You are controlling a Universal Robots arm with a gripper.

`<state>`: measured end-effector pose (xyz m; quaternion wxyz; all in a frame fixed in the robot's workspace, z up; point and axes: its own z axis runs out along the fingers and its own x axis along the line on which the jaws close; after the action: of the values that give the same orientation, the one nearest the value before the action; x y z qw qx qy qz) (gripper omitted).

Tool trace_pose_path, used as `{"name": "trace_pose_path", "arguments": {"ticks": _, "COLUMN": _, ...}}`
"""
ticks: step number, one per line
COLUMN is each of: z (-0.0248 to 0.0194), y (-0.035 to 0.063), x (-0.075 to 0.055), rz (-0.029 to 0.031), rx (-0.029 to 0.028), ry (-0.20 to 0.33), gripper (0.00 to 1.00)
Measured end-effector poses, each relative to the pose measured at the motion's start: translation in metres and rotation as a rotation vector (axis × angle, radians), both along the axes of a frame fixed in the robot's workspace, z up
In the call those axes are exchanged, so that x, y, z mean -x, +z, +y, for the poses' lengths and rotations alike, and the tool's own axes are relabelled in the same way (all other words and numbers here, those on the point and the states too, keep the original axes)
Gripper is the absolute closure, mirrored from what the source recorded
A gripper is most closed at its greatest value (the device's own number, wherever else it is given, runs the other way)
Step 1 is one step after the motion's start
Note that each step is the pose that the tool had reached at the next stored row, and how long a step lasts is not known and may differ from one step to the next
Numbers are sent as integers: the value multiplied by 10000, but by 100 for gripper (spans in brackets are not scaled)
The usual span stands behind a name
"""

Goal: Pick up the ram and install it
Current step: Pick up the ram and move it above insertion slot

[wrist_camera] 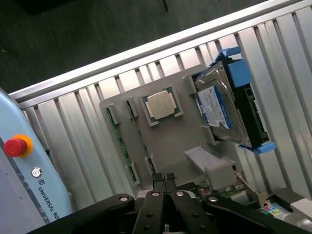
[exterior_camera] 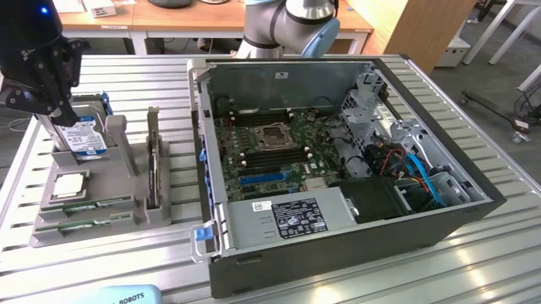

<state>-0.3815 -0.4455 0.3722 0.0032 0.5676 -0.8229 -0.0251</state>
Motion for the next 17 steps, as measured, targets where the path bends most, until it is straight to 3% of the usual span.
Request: {"name": "trace_pose_path", "arguments": {"ticks": 17, "z": 0, "y": -8, "x": 0, "rz": 0, "rx": 0, "ry": 2170, "gripper": 90}}
